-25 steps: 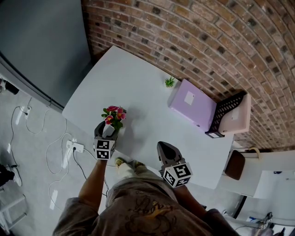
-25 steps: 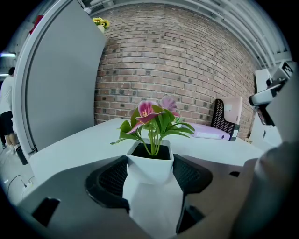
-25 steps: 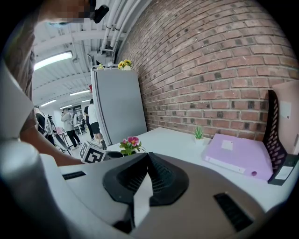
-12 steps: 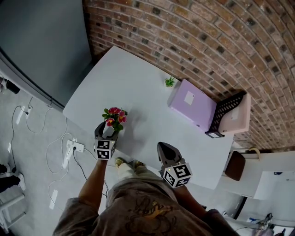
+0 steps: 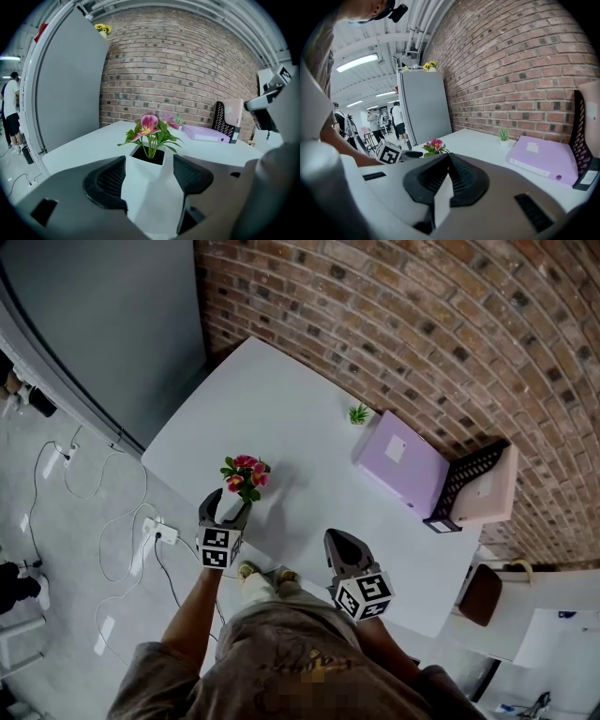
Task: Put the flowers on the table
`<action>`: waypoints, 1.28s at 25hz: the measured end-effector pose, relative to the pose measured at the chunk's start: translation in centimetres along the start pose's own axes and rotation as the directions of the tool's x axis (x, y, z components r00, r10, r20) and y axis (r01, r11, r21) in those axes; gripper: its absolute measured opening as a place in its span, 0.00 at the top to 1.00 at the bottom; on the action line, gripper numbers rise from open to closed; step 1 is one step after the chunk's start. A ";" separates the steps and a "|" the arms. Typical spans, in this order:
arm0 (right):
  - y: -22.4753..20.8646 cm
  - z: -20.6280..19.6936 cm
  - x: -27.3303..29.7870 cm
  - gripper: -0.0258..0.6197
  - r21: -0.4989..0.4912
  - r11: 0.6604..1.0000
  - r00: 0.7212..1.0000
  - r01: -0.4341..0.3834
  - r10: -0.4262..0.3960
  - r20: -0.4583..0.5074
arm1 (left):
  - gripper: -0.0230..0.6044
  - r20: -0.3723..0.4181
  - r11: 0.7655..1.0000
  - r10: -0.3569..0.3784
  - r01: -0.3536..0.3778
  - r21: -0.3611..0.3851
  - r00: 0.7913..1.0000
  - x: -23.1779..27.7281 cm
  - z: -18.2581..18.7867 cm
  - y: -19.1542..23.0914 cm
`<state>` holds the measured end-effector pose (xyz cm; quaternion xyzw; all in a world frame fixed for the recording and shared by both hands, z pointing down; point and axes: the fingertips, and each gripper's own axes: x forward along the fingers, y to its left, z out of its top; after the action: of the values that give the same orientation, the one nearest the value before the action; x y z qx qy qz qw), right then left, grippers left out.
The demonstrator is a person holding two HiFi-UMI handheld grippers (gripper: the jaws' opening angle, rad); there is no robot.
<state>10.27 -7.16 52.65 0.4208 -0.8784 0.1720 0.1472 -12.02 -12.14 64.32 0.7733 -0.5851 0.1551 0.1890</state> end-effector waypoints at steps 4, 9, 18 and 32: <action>0.5 0.4 0.5 0.96 -0.012 0.999 0.999 -0.036 0.037 0.015 | 0.45 0.025 1.000 0.016 -0.016 -0.009 1.000 -2.1 0.6 -0.4; 1.5 1.1 1.3 0.96 -0.023 0.996 0.995 -0.092 0.093 0.036 | 0.45 0.075 0.997 0.075 -0.072 -0.031 0.994 -5.3 1.8 0.2; 3.6 2.2 2.7 0.96 -0.051 0.982 0.980 -0.184 0.187 0.067 | 0.45 0.151 0.988 0.126 -0.111 -0.108 0.980 -11.8 6.1 0.0; 4.7 3.5 2.6 0.96 -0.080 0.965 0.962 -0.252 0.258 0.087 | 0.45 0.239 0.975 0.198 -0.167 -0.143 0.951 -19.0 8.5 -1.5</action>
<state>4.59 -7.66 49.72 0.3068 -0.9367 0.1390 0.0954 -15.48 0.31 47.89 0.7163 -0.6817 0.0367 0.1446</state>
